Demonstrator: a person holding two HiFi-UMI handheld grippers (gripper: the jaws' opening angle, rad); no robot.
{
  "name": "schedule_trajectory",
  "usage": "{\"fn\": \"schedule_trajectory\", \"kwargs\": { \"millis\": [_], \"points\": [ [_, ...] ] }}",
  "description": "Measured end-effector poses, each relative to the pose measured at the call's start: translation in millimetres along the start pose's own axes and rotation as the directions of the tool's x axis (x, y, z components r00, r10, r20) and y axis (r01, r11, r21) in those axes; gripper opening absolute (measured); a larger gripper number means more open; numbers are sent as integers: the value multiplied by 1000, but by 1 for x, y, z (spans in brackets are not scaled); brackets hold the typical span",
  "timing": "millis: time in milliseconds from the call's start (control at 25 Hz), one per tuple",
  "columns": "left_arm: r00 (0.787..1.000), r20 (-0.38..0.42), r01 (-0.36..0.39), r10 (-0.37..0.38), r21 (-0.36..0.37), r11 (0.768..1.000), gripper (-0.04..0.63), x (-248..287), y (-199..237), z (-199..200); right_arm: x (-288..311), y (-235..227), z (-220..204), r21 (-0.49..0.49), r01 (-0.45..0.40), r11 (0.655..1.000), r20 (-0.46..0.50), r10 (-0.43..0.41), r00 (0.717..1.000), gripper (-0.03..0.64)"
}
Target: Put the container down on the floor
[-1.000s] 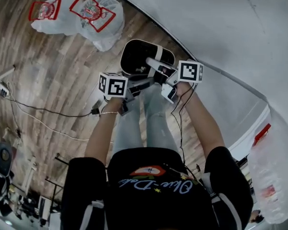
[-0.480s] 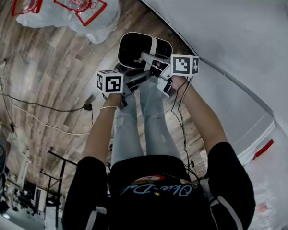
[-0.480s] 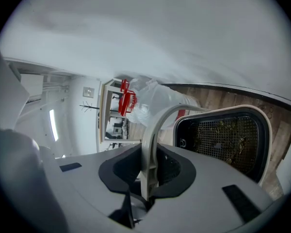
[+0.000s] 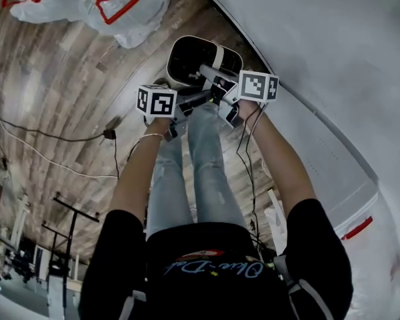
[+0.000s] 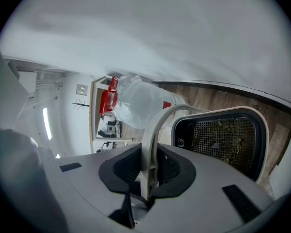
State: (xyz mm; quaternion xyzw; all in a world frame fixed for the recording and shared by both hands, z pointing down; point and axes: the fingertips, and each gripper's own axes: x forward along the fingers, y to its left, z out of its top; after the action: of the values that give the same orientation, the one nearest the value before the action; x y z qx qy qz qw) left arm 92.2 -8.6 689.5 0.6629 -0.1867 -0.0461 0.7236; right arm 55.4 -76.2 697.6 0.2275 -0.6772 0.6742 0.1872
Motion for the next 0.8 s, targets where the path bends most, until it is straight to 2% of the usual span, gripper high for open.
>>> {"fn": "schedule_trajectory", "kwargs": {
  "millis": [280,520,800],
  "points": [
    [997,-64,-41,41,12,999,83,15,30,-4,11,-35,-3,23,28,999,3,-28,1000,54],
    [995,-78,-61,61,3,998,94,23,51,-7,18,-57,-6,17,73,997,10,-73,997,52],
    [997,-32,-73,71,-36,997,103,34,71,0,29,-79,1,15,122,992,-3,-122,993,52]
  ]
}}
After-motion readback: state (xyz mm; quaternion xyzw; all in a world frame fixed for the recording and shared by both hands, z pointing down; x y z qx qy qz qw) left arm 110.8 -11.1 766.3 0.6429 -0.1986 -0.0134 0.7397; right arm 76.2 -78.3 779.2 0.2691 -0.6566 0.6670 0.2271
